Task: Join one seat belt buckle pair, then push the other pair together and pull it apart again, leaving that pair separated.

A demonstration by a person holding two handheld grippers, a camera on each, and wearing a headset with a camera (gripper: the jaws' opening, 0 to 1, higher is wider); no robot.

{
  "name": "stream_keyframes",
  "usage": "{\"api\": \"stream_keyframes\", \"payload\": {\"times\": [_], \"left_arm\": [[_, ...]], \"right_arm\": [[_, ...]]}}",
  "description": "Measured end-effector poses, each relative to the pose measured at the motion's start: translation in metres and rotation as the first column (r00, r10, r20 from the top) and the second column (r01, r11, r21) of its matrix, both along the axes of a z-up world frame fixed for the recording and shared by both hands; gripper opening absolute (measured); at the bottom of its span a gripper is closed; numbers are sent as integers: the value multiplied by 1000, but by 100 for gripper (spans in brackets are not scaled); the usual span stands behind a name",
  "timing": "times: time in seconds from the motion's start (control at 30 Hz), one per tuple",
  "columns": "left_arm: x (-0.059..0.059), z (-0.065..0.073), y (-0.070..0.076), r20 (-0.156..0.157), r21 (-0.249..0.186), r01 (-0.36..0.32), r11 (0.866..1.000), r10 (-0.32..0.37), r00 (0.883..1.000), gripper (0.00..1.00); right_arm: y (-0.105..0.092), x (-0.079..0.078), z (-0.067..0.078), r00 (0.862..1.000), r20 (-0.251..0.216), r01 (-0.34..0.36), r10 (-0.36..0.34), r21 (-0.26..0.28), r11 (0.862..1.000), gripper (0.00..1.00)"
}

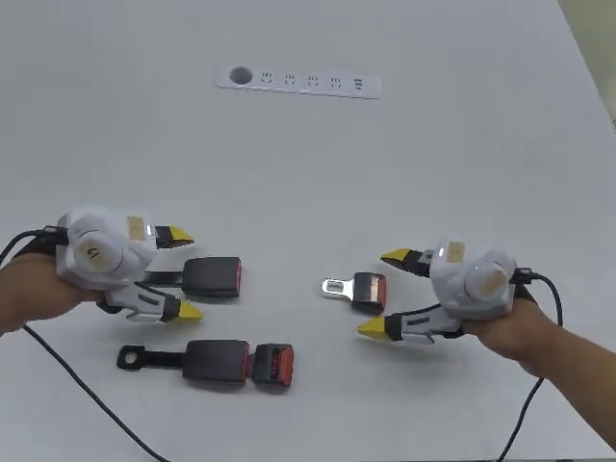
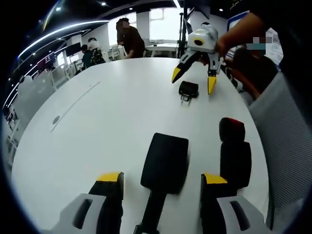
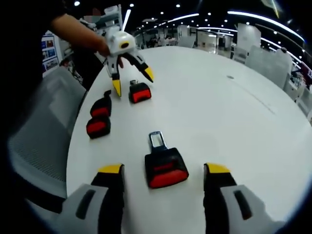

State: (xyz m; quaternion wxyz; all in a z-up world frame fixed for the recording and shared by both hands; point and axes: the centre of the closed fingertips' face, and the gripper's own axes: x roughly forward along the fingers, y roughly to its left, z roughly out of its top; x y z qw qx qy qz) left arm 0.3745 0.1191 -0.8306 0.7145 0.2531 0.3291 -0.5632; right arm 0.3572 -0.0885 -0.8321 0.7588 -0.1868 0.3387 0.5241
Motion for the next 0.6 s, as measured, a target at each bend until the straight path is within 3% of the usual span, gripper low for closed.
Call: {"api": "stream_keyframes", "payload": {"times": [0.1, 0.17, 0.37, 0.47, 0.53, 0.6], "left_arm": [[2, -6, -1, 3, 21, 20, 1000, -20, 1000, 63], [1, -6, -4, -17, 3, 27, 1000, -27, 999, 60], [5, -6, -6, -8, -8, 48, 999, -48, 999, 58], [2, -5, -9, -8, -11, 83, 997, -83, 997, 48], [1, 4, -12, 0, -20, 96, 995, -96, 995, 37], [-1, 9, -12, -5, -23, 96, 995, -97, 995, 36]], "right_arm": [[0, -1, -4, 1000, -10, -26, 26, -16, 1000, 64], [-1, -3, -7, 999, -13, -49, 49, -28, 998, 63], [-5, -1, -11, 998, -15, -69, 69, -40, 997, 56], [-4, 0, -10, 998, -19, -67, 66, -32, 997, 51], [-2, -2, -9, 997, -19, -80, 80, -23, 996, 43], [-5, 4, -12, 992, 36, -116, 118, -58, 992, 37]]}}
